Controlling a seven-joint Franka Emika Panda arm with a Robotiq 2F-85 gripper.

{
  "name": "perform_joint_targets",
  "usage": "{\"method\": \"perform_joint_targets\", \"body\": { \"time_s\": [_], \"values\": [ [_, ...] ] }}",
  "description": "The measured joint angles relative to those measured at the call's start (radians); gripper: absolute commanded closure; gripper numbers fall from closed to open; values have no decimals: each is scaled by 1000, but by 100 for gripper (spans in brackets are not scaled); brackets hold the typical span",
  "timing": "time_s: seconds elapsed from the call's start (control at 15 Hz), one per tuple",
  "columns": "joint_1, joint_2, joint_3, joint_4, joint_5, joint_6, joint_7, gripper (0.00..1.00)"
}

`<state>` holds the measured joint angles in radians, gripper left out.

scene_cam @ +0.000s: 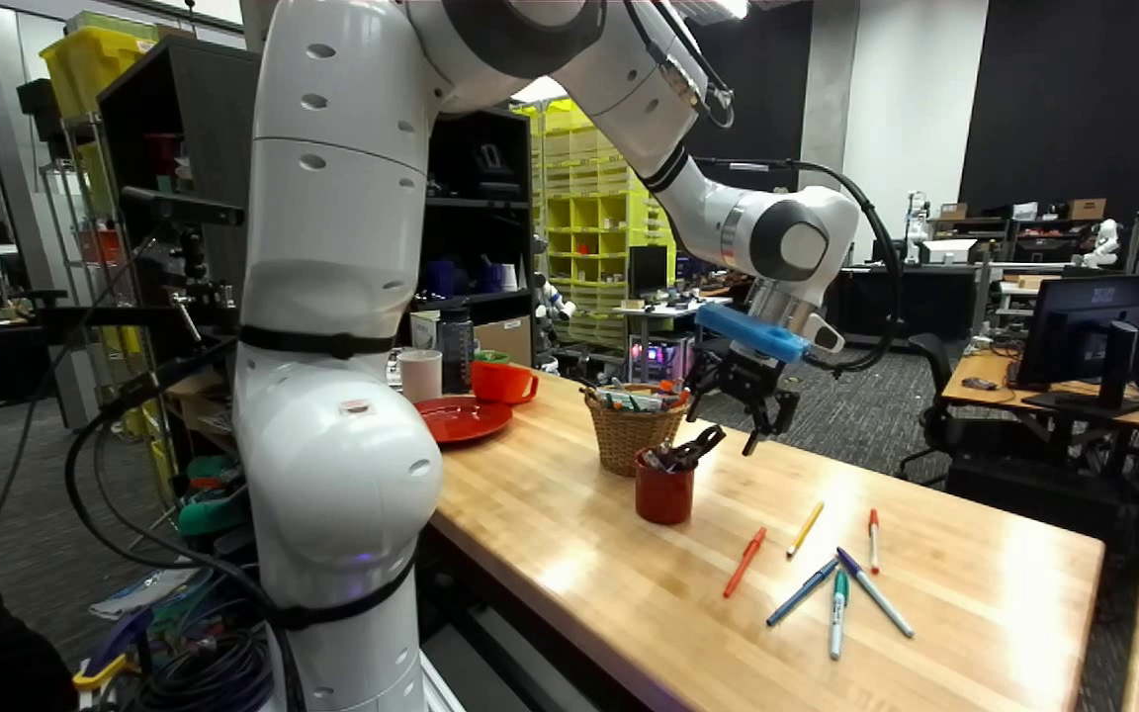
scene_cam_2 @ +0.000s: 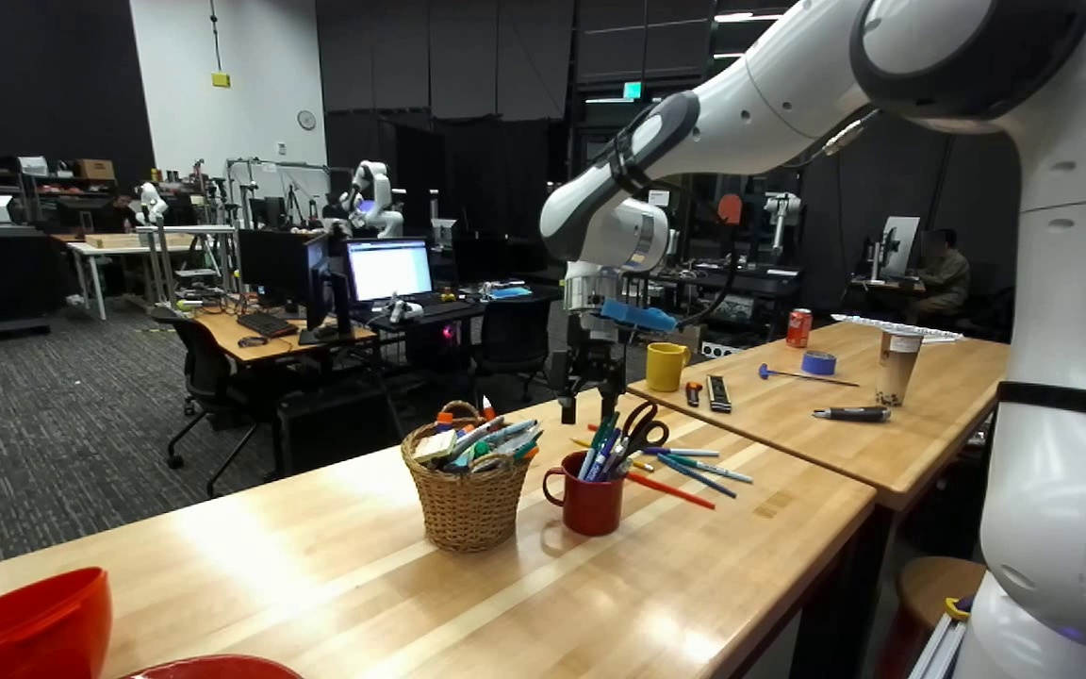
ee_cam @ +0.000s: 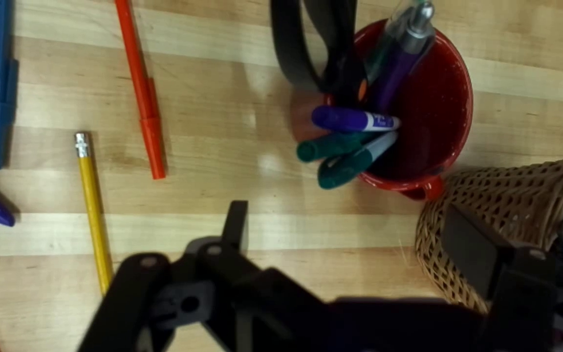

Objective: Remove one marker from the cup

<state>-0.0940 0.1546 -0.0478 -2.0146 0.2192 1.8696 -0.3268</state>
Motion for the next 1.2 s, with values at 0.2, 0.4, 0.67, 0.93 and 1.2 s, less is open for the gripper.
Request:
{"method": "perform_joint_targets", "body": {
  "time_s": [0.2,0.4,0.67,0.93,1.2],
  "values": [
    [0,-5,0,-1,-1,-2,0,0],
    [0,-14,0,-4,-1,-6,0,0],
    [0,-27,0,-20,-1,-7,0,0],
    [0,-34,0,-33,-1,-7,0,32],
    [0,-41,0,-40,-1,-7,0,63]
  ]
}}
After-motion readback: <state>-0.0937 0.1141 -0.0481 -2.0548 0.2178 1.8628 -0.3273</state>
